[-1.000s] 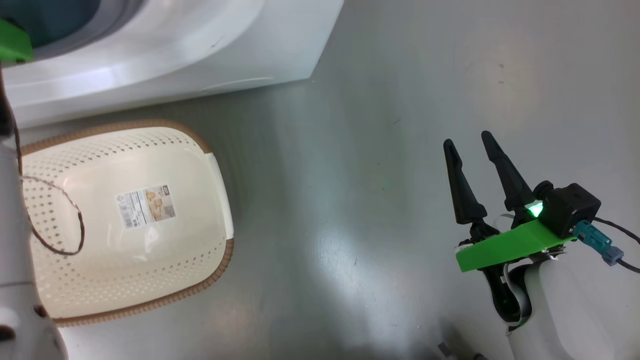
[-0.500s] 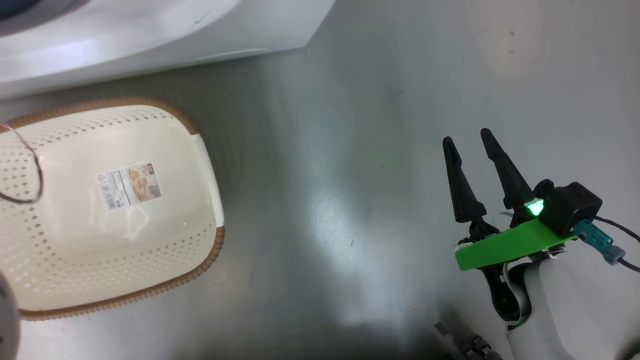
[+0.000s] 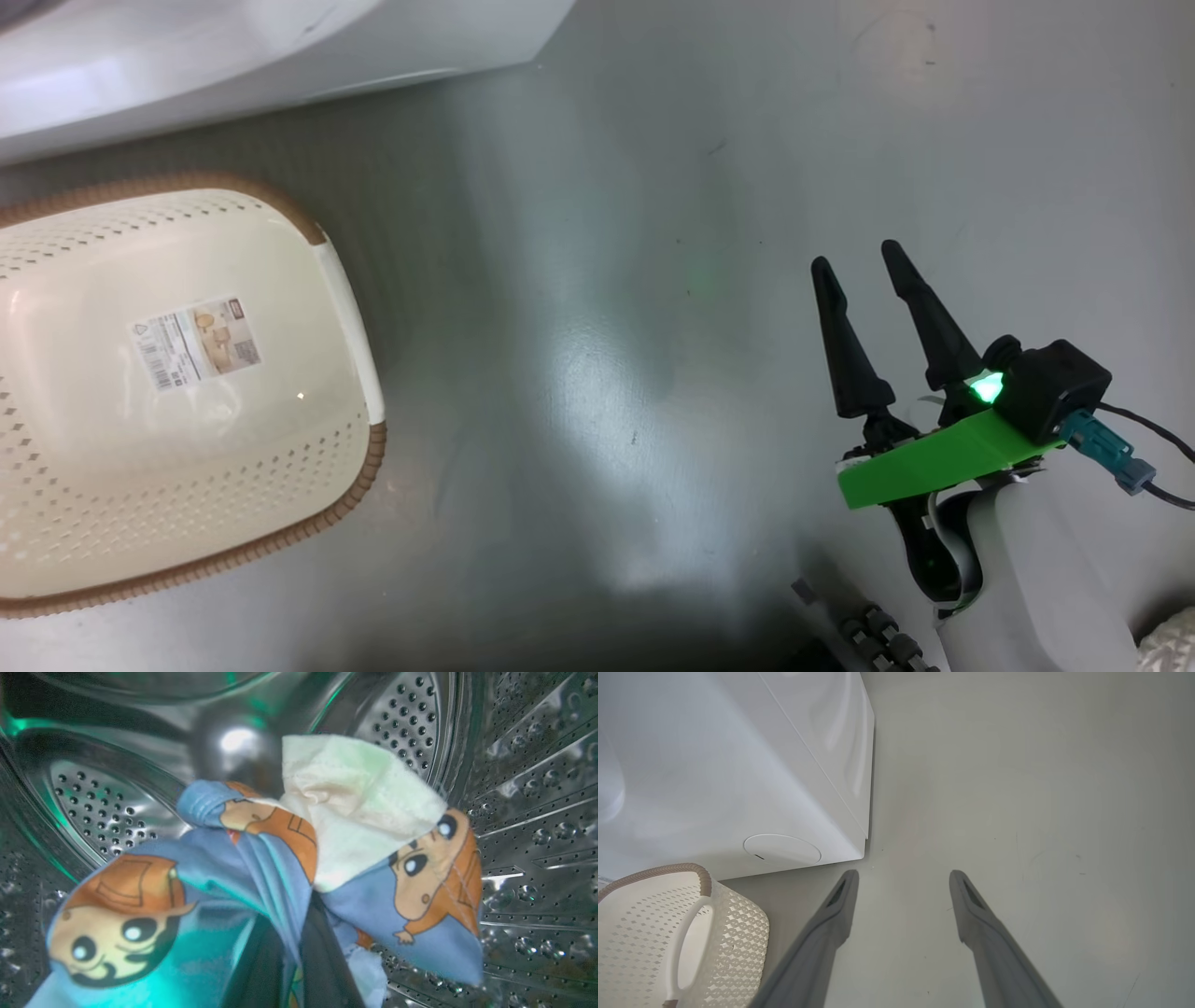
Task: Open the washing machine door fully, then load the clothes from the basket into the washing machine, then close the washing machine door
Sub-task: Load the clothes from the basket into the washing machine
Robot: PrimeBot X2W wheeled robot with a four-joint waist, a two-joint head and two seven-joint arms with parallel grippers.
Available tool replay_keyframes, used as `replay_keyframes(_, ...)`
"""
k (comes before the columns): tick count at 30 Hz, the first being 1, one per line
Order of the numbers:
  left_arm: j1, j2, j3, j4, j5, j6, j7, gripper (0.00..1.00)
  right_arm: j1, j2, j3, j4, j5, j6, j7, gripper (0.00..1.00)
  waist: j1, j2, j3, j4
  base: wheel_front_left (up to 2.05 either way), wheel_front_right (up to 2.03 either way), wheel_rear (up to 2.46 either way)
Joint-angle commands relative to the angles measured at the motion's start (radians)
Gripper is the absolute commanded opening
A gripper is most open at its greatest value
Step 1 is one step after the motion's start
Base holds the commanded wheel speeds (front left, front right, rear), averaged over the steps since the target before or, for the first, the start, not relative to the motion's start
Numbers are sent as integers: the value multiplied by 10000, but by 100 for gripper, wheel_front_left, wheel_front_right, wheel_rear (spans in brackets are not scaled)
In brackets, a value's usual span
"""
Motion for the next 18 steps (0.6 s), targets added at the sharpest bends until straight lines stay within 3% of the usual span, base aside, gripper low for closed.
replay_keyframes(1, -171, 467, -80, 34, -113, -74, -19, 0, 228, 42, 252, -134, 102, 16, -48, 100, 0, 0, 46, -40, 0, 0, 0)
replay_keyframes(8, -444, 531, -343, 1236, -407, -91, 79, 0, 168, 42, 311, -30, 137, 16, -48, 100, 0, 0, 45, -67, 0, 0, 0)
replay_keyframes(9, -452, 538, -348, 1349, -439, -91, 61, 65, 156, 42, 302, -10, 142, 16, -48, 100, 0, 0, 26, -64, 0, 0, 0)
replay_keyframes(10, -444, 532, -378, 1517, -457, -92, 69, 100, 148, 42, 283, 11, 145, 16, -48, 100, 0, 0, -2, -55, 0, 0, 0)
replay_keyframes(18, -483, 517, -539, 2609, -493, -41, 402, 100, 124, 42, 212, 65, 112, 16, -48, 100, 0, 0, -279, 56, 0, 0, 0)
